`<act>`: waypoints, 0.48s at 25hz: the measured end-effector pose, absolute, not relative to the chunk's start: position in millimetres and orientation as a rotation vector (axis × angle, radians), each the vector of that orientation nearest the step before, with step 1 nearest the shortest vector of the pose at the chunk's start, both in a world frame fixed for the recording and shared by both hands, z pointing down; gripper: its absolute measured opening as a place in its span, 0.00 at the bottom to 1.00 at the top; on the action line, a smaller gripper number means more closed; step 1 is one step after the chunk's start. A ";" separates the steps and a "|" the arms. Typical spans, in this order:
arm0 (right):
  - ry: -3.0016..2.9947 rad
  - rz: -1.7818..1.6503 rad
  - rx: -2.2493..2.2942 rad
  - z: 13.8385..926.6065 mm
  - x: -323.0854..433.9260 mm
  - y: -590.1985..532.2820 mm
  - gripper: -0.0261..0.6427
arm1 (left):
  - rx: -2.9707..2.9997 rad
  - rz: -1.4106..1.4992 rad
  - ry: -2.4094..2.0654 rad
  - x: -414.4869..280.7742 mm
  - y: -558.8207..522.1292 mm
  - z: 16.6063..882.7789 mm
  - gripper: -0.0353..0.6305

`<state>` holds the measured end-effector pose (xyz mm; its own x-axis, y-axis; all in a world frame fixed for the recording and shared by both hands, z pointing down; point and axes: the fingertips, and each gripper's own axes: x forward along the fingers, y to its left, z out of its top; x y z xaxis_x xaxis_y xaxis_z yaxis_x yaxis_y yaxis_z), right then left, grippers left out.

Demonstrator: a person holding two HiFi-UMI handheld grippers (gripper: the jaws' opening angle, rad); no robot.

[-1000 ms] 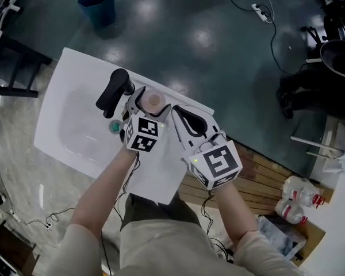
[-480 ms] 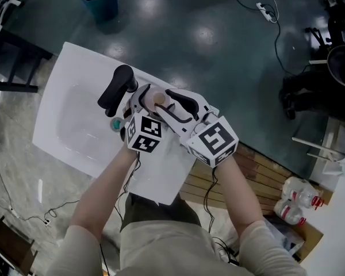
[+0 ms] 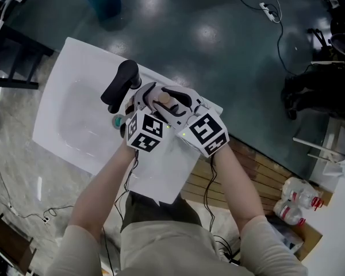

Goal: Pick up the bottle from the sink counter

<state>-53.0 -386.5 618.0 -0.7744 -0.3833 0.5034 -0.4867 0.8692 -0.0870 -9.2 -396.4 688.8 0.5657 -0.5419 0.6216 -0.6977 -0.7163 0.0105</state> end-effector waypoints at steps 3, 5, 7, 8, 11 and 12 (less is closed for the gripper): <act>-2.565 0.265 0.615 623.7 -52.7 -383.1 0.22 | 2.563 0.890 -0.996 -8.5 -393.5 689.4 0.64; -2.571 0.250 0.609 622.0 -52.3 -381.1 0.22 | 2.570 0.897 -0.973 -6.9 -391.1 688.9 0.64; -2.589 0.263 0.591 616.0 -53.5 -376.3 0.22 | 2.571 0.890 -0.957 -5.7 -386.6 684.4 0.64; -2.607 0.267 0.584 610.4 -54.0 -373.6 0.22 | 2.573 0.879 -0.955 -5.3 -383.9 679.1 0.64; -2.652 0.235 0.575 587.4 -53.8 -365.6 0.22 | 2.611 0.873 -0.967 -4.6 -378.0 656.3 0.64; -2.659 0.220 0.575 579.0 -53.6 -362.2 0.22 | 2.629 0.879 -0.971 -4.7 -375.5 647.9 0.64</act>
<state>-53.6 -362.2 579.0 -0.8314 -0.3607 0.4227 -0.4253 0.9026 -0.0662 -4.7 -375.5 647.9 0.6064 -0.5249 0.5974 -0.6464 -0.7629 -0.0142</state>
